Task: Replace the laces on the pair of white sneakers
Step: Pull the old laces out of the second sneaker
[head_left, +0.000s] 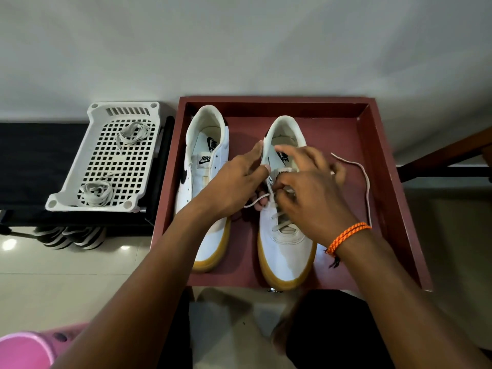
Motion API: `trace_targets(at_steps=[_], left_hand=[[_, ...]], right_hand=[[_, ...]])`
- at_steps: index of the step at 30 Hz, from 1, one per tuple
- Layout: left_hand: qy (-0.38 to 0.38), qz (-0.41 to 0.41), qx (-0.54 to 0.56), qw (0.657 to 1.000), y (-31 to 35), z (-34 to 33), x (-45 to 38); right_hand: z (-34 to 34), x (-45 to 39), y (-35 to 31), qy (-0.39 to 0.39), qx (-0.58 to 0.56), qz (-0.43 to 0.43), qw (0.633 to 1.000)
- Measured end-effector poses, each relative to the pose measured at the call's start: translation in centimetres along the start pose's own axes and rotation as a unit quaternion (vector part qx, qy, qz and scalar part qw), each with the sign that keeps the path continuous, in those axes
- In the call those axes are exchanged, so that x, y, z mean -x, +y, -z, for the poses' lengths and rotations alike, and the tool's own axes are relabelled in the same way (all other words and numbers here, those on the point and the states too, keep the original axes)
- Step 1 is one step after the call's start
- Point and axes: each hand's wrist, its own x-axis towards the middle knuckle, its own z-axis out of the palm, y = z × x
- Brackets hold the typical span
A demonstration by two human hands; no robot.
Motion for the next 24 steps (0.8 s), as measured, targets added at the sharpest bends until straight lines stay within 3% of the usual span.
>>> trace_targets(at_steps=[8, 11, 16, 24], left_hand=[[-0.006, 0.005, -0.013, 1.000, 0.1, 0.0, 0.1], [0.000, 0.007, -0.023, 1.000, 0.2, 0.0, 0.2], [0.005, -0.004, -0.014, 1.000, 0.1, 0.0, 0.1], [-0.008, 0.002, 0.006, 1.000, 0.0, 0.0, 0.0]], right_hand=[[2.3, -0.6, 2.3, 0.092, -0.062, -0.068, 0.992], [2.1, -0.6, 1.4, 0.082, -0.105, -0.076, 0.988], [0.1, 0.0, 0.1, 0.016, -0.016, -0.013, 1.000], [2.5, -0.6, 2.1, 0.099, -0.067, -0.074, 0.990]])
